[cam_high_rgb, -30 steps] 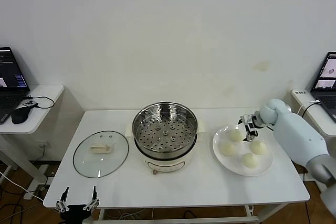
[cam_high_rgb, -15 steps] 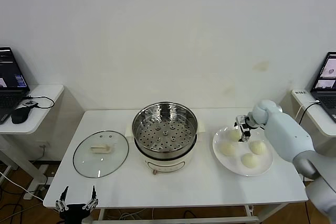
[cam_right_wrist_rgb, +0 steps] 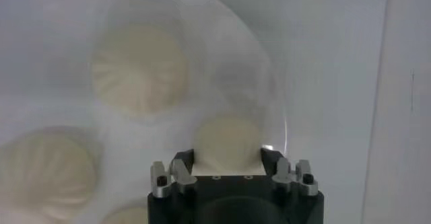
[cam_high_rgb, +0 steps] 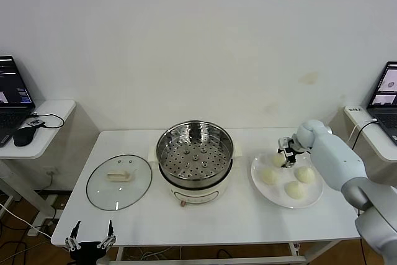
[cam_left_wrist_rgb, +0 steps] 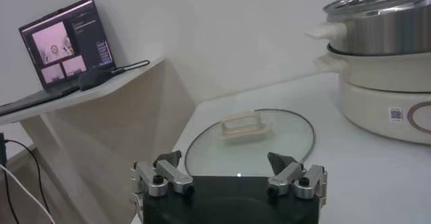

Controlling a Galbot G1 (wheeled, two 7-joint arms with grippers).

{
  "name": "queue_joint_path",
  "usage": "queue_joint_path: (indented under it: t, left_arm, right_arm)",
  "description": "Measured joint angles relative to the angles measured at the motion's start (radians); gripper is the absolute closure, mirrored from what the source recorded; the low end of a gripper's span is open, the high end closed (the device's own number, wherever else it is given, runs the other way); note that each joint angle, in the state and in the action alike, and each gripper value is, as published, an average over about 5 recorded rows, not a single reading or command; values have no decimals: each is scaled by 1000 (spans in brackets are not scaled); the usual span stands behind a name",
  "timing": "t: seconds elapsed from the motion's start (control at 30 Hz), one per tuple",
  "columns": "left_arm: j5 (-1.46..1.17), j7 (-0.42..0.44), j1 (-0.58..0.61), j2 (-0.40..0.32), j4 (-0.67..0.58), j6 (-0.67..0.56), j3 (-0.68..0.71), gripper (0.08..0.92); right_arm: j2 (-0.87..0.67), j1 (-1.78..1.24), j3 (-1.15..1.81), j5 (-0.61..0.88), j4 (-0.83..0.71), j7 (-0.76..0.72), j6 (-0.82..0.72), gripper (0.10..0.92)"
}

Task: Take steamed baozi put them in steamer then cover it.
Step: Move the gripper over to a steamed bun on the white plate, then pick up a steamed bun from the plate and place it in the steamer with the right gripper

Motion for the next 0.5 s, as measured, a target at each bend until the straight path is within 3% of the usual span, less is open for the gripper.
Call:
queue_joint_path:
  t: [0.23, 0.5]
  left_arm:
    - [-11, 1, -1, 7, -6, 0, 1, 177]
    - [-35, -2, -12, 21, -14, -5, 15, 177]
  right_arm:
    - [-45, 22, -34, 59, 67, -23, -25, 389]
    - [-156, 97, -130, 250, 252, -43, -86, 381]
